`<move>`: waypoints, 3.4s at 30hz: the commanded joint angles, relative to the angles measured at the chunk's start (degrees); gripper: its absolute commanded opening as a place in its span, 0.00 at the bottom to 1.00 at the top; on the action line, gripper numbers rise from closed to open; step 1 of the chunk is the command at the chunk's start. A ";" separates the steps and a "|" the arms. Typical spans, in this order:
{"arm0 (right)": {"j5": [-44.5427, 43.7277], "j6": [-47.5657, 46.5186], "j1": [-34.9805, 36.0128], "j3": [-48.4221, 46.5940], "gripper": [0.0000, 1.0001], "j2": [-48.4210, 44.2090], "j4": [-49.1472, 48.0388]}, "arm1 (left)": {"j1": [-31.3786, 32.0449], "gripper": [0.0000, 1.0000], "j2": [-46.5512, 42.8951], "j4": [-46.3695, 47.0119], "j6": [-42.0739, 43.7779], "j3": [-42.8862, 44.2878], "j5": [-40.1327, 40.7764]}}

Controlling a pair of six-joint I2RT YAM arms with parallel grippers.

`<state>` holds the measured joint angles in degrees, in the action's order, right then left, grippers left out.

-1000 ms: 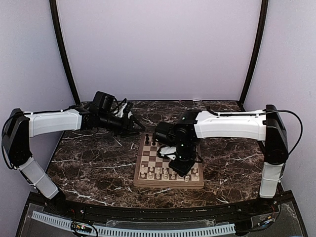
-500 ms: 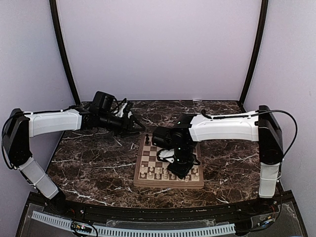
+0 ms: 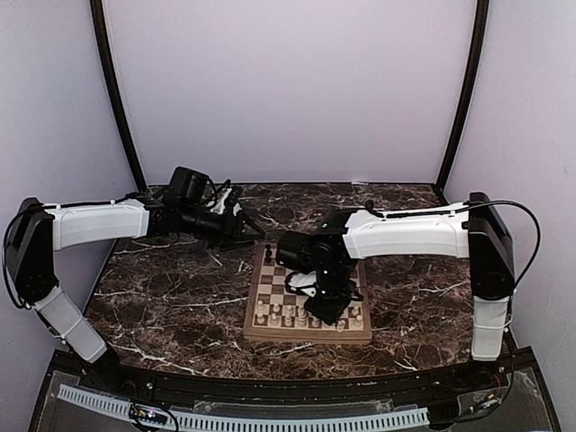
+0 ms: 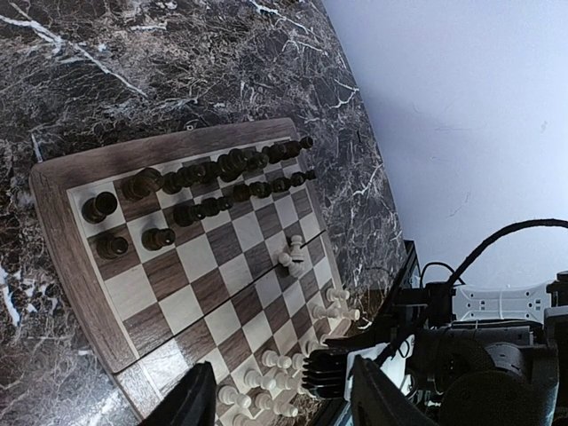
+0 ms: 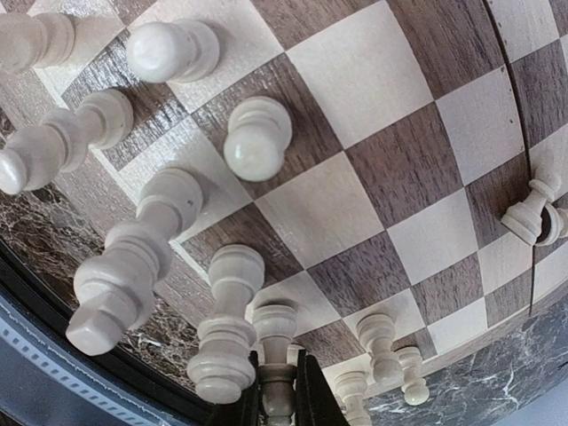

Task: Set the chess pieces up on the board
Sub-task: Place the knight at f1, then pick up the chess pile from the chessboard.

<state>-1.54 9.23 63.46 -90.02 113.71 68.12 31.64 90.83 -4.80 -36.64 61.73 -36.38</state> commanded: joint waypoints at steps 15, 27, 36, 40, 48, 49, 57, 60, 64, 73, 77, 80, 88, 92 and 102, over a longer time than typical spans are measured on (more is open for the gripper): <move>-1.18 0.25 0.31 0.29 0.26 0.18 0.20 | -0.17 0.54 0.86 0.61 0.33 1.02 -1.88; 3.90 0.50 -4.17 0.78 0.33 -12.77 -1.33 | -0.20 0.54 0.21 -1.00 2.91 3.73 -1.36; 5.69 3.45 -15.99 10.49 0.25 -20.23 -18.42 | -0.09 0.54 -0.48 -5.84 7.24 7.71 0.78; 5.54 3.91 -16.81 9.84 0.23 -17.22 -18.80 | -0.11 0.54 -1.08 -8.66 8.48 9.14 1.67; 4.43 3.60 -16.99 11.22 0.18 -11.57 -19.32 | -0.09 0.54 -1.74 -9.97 8.05 9.13 2.20; 4.66 3.97 -17.01 11.04 0.18 -10.71 -19.44 | -0.04 0.54 -1.71 -9.92 7.93 9.12 2.20; 4.57 11.54 -18.71 8.69 0.21 -6.12 -19.36 | 0.00 0.54 -1.26 -9.64 7.10 9.15 2.20; 5.82 14.11 -19.45 8.48 0.23 -5.49 -20.40 | 0.00 0.54 -1.09 -9.62 6.86 9.17 2.27; 7.42 15.30 -19.78 7.37 0.25 -3.79 -20.46 | -0.01 0.54 -0.83 -9.88 6.81 9.32 2.14; 10.64 17.82 -20.48 5.99 0.26 -1.44 -21.38 | 0.00 0.54 0.04 -10.35 6.93 9.72 1.42; 10.79 17.96 -20.48 5.75 0.27 -0.69 -21.75 | 0.00 0.54 0.58 -9.95 6.34 9.80 1.00; 11.16 18.07 -20.48 4.99 0.27 0.41 -21.80 | 0.00 0.54 1.02 -9.59 5.97 9.87 0.74; 11.61 17.98 -20.48 3.12 0.19 2.14 -20.77 | 0.00 0.54 1.62 -9.42 5.53 10.03 0.50; 11.56 17.70 -20.48 4.05 0.12 1.34 -20.83 | 0.00 0.54 1.72 -9.53 5.66 9.73 0.57; 12.61 18.25 -20.48 2.69 0.06 -4.23 -21.53 | 0.26 0.54 1.43 -8.06 5.58 9.45 0.09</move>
<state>9.76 27.09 43.38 -85.69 114.43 46.81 31.66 92.82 -13.80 -30.89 70.17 -35.09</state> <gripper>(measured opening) 0.099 0.541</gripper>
